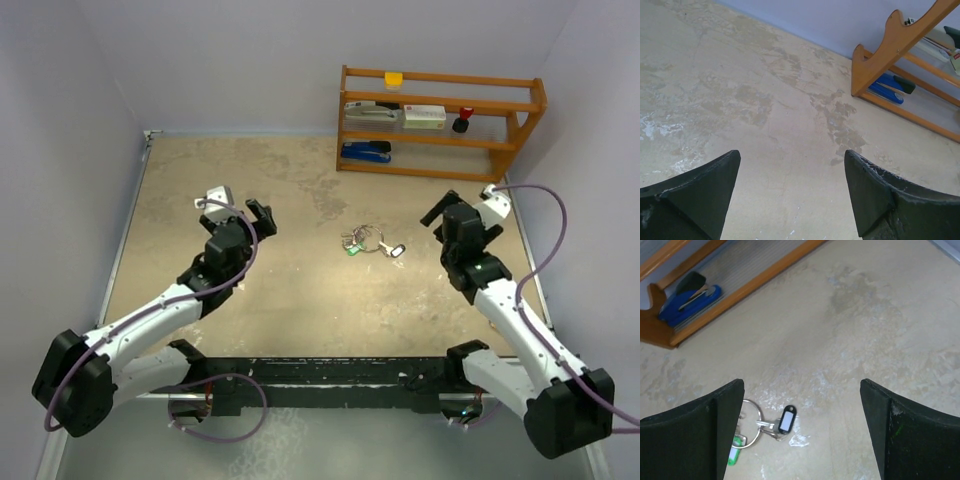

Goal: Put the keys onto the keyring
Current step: Reset both arms

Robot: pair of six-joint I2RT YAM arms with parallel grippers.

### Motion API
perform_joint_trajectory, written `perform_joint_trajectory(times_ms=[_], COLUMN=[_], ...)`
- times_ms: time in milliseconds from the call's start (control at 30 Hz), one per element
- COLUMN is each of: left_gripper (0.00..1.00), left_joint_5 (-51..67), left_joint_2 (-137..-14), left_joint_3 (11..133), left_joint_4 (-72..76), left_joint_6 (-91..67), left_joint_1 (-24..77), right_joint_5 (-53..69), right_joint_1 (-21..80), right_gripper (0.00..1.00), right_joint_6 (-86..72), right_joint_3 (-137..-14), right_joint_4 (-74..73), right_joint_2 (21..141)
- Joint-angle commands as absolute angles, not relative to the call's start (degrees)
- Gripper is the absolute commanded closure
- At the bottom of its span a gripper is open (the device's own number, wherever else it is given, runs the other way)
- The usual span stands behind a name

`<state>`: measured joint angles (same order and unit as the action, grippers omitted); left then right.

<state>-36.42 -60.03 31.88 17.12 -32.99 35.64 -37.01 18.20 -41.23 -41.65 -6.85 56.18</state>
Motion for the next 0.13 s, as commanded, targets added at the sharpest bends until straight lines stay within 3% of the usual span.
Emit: perform_joint_trajectory(times_ms=[0, 100], left_gripper=[0.18, 0.18], left_joint_5=[-37.0, -36.5], left_joint_2=[-58.4, -58.9], left_joint_3=[34.2, 34.2], left_joint_4=[18.3, 19.3], left_joint_6=[-33.3, -32.8], left_joint_1=[35.3, 35.4], right_joint_5=[-37.7, -36.5], right_joint_1=[14.6, 13.4], right_gripper=[0.0, 0.0], right_joint_6=[-44.1, -43.5], right_joint_3=[-38.4, -37.5], right_joint_4=[-6.2, -6.3], right_joint_2=[51.8, 50.7])
